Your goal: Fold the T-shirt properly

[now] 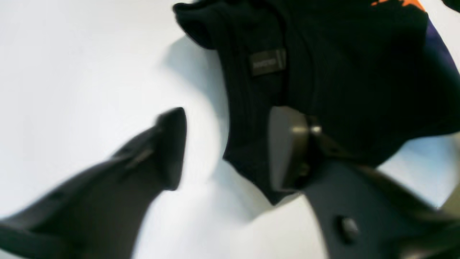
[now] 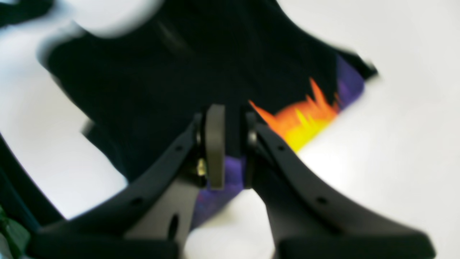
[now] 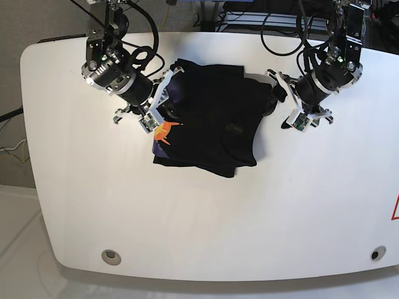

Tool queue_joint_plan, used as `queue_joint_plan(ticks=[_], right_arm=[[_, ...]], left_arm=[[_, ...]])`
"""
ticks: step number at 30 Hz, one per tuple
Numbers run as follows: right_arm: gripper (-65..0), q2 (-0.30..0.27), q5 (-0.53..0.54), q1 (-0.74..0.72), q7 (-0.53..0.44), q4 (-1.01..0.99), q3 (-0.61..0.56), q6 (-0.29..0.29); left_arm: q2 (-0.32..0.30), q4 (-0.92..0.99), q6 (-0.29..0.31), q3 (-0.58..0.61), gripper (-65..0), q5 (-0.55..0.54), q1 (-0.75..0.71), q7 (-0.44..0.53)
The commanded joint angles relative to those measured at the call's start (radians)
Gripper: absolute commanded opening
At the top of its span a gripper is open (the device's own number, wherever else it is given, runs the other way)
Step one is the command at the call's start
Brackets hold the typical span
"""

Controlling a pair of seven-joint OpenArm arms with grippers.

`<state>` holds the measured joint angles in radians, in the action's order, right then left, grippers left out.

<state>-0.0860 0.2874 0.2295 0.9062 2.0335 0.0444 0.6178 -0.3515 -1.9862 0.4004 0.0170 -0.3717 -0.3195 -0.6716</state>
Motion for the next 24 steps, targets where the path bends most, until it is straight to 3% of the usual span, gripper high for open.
queue_joint_plan(ticks=[1,4,10,12,24], right_arm=[[-59.0,-0.012,0.013,0.003,-0.074,0.006,0.029,0.006],[-59.1,-0.031,-0.006,0.004,-0.111,-0.030,0.049,0.011],[-59.4,-0.055,-0.045,-0.031,-0.145,-0.136,0.042,0.006],[-59.2,-0.087,-0.057,-0.076,-0.181,-0.236,0.030,0.001],[-59.1,-0.103,-0.041,-0.245,-0.298,-0.607,-0.001,-0.002]], left_arm=[[0.004,-0.024,0.013,-0.004,-37.9,-0.004,-0.006,0.045],[0.014,-0.007,0.034,0.011,-32.2,-0.004,-0.012,0.054],[0.024,0.026,0.051,0.038,-29.2,-0.004,-0.005,0.050],[0.022,0.078,0.036,0.047,-26.7,-0.002,-0.003,0.043],[0.027,0.257,0.023,0.150,-25.9,0.050,0.040,0.025]])
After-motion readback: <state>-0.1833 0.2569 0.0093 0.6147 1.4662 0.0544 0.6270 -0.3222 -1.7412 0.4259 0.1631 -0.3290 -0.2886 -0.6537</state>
